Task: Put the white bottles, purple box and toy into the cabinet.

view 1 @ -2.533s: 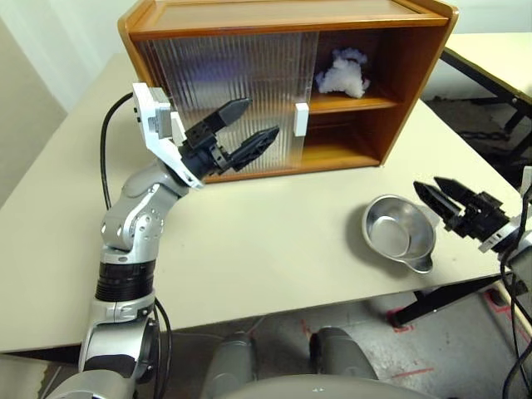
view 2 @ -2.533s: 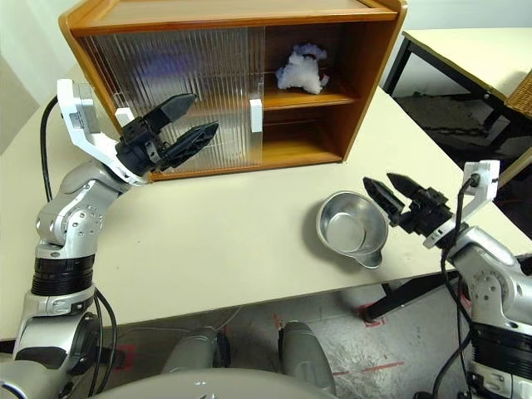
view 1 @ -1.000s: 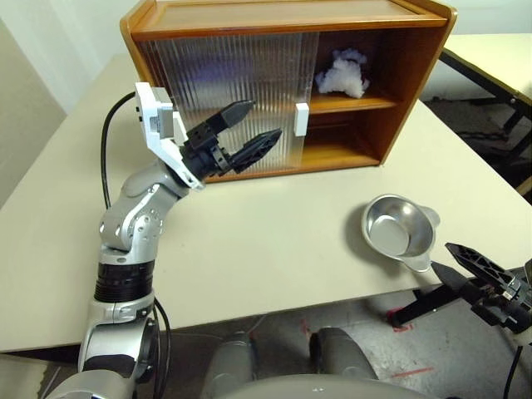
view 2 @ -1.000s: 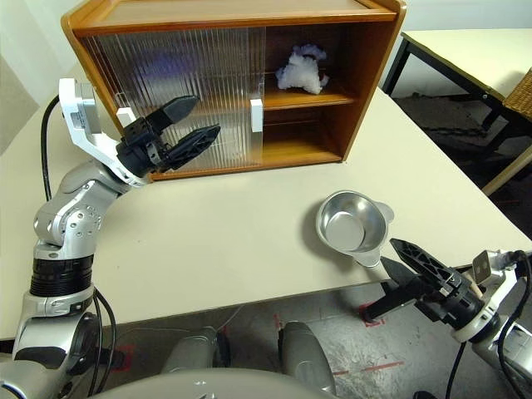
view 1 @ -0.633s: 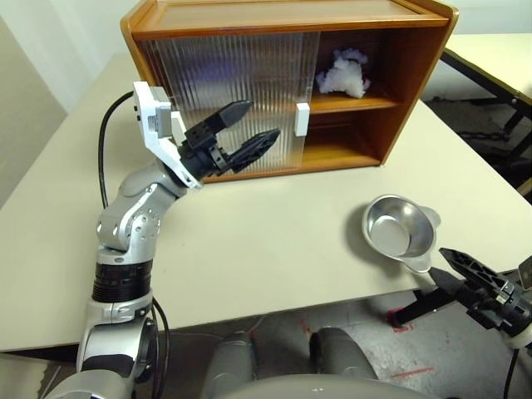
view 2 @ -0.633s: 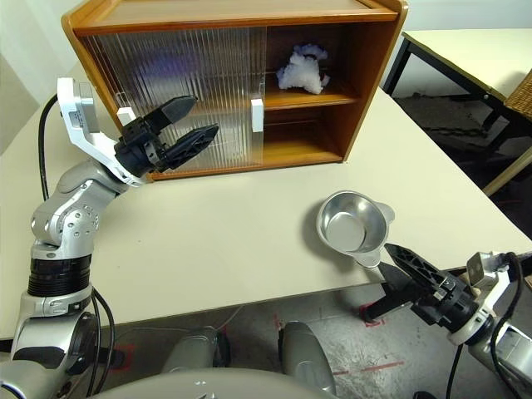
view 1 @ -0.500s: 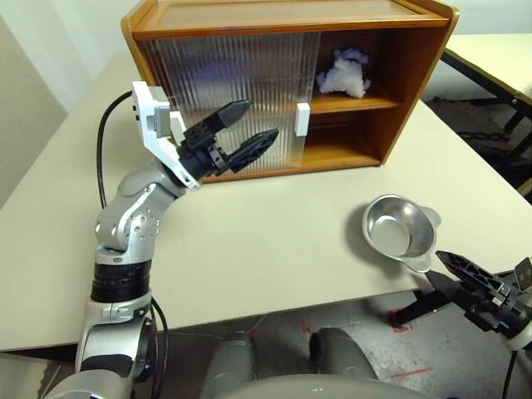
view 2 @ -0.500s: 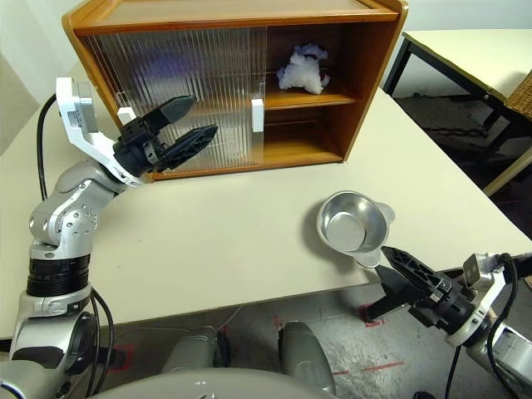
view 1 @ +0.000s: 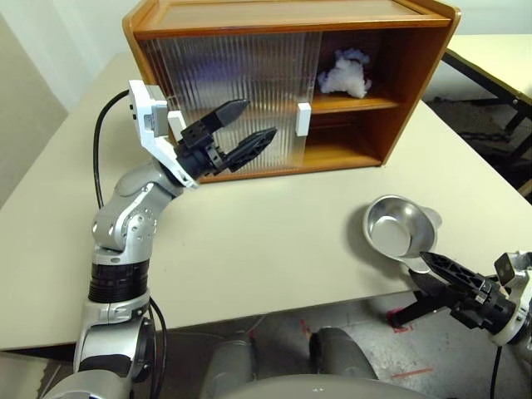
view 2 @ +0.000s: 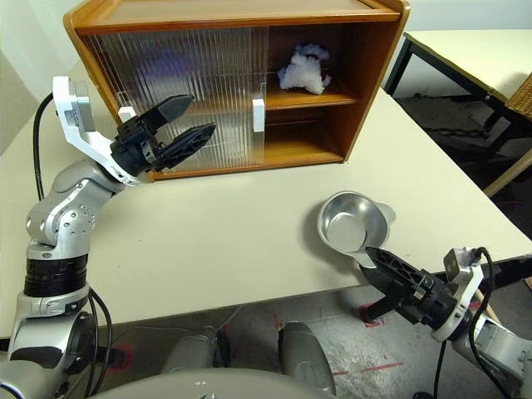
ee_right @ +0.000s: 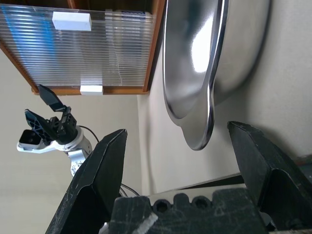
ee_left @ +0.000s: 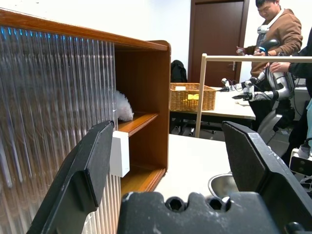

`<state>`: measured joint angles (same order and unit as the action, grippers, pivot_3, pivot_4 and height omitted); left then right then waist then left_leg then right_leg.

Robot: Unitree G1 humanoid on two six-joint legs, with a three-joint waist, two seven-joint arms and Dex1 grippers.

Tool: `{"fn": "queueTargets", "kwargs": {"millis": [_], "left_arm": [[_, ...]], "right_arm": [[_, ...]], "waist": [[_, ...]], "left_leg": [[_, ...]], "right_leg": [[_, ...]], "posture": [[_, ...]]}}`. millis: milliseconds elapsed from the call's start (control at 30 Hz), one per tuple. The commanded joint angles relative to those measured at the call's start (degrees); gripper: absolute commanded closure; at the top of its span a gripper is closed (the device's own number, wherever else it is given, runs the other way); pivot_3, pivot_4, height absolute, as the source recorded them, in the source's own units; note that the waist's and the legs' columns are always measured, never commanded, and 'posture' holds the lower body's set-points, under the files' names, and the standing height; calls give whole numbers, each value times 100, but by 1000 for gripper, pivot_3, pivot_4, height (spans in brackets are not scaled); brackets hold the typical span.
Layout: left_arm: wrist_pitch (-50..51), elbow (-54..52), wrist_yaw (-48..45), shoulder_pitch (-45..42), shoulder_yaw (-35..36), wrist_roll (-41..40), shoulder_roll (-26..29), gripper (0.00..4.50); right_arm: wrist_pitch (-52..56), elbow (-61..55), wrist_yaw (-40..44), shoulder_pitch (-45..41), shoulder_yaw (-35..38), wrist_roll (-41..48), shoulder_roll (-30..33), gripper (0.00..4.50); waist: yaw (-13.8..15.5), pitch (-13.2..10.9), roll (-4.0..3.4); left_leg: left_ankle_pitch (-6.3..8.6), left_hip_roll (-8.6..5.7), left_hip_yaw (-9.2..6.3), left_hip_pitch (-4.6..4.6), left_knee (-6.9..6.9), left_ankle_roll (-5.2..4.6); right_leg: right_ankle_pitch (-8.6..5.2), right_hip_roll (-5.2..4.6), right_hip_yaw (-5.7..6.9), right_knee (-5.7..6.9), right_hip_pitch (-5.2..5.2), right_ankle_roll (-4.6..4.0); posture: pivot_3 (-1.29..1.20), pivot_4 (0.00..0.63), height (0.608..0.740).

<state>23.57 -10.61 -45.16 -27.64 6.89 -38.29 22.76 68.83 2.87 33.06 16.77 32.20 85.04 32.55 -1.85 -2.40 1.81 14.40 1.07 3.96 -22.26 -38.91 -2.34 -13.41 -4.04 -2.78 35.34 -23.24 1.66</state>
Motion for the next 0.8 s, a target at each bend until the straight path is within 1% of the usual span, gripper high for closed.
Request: {"fn": "queueTargets", "kwargs": {"millis": [33,800], "left_arm": [[46,-99,29,24,17,-50,24,0],[29,-79,28,-7,11,-37,16,0]], "right_arm": [[29,26,52,-9,-27,-60,-30,28],[5,88,181,-117,-48,-266,-73,28]], "waist": [[1,0,0],[-1,-2,4]], "left_leg": [[0,0,0,0,0,0],[0,0,0,0,0,0]], "right_leg": [[0,0,0,0,0,0],[0,0,0,0,0,1]], "posture": [[24,0,740],[26,0,740]]}}
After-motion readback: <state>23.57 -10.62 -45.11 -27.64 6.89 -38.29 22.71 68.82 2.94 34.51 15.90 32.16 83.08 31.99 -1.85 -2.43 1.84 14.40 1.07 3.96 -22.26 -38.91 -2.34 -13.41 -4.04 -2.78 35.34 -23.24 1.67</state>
